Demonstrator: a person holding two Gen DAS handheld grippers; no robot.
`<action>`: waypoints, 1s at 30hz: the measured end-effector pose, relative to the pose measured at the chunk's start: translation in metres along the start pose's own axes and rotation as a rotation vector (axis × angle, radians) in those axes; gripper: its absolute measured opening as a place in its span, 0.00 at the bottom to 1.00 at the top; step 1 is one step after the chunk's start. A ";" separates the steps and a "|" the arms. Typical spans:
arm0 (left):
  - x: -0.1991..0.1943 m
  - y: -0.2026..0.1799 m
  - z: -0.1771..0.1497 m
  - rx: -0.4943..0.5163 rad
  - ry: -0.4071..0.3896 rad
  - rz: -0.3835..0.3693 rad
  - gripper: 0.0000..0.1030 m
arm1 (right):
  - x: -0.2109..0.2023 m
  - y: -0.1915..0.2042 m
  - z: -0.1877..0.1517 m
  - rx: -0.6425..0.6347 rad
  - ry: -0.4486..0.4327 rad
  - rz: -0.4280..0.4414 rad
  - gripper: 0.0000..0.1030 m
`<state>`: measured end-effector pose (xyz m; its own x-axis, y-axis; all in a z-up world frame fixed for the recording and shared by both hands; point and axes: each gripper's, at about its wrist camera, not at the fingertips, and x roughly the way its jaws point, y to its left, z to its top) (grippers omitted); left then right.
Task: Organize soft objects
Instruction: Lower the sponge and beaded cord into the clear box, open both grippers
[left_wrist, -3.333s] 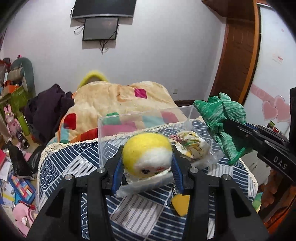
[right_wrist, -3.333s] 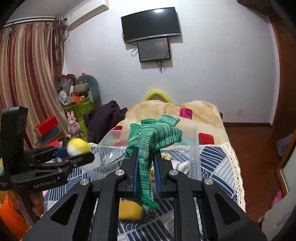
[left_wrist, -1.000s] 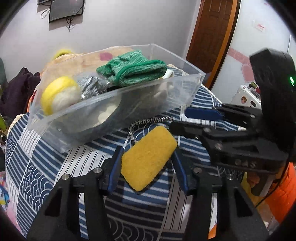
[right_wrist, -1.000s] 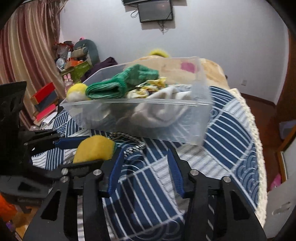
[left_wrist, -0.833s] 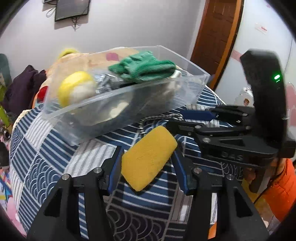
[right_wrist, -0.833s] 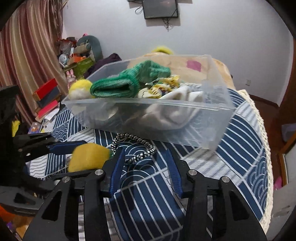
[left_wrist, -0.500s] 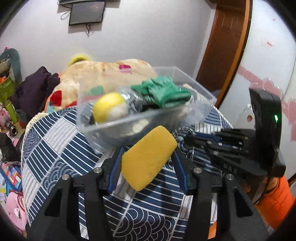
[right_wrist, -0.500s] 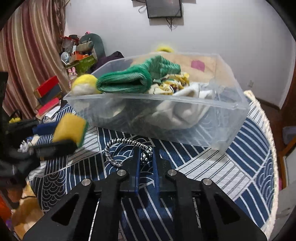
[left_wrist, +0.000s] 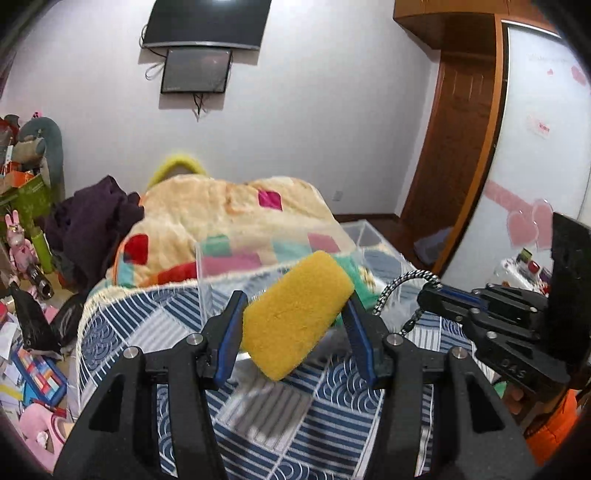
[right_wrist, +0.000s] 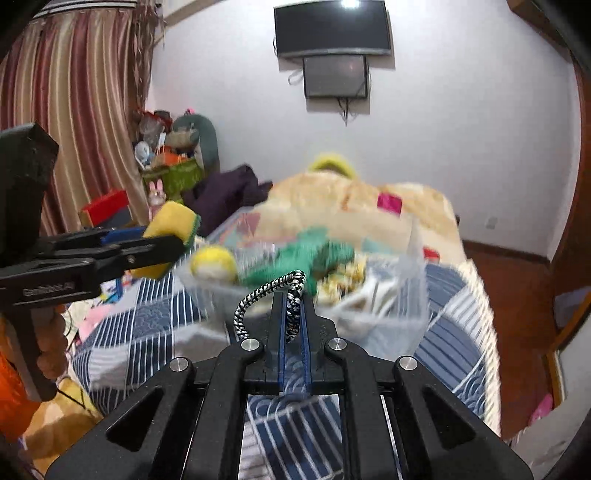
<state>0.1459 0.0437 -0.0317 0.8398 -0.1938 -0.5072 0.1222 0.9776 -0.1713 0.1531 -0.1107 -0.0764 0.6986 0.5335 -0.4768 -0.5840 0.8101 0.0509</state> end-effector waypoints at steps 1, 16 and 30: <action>0.002 0.001 0.006 0.001 -0.009 0.008 0.51 | 0.000 0.000 0.006 -0.003 -0.013 -0.002 0.06; 0.085 0.019 0.026 -0.071 0.078 0.037 0.51 | 0.063 0.015 0.044 -0.009 0.004 -0.032 0.06; 0.133 0.018 0.006 -0.047 0.201 0.045 0.53 | 0.096 0.002 0.022 -0.004 0.145 -0.049 0.07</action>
<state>0.2630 0.0360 -0.0967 0.7209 -0.1666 -0.6727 0.0579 0.9818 -0.1811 0.2283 -0.0524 -0.1031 0.6599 0.4522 -0.6000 -0.5521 0.8335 0.0211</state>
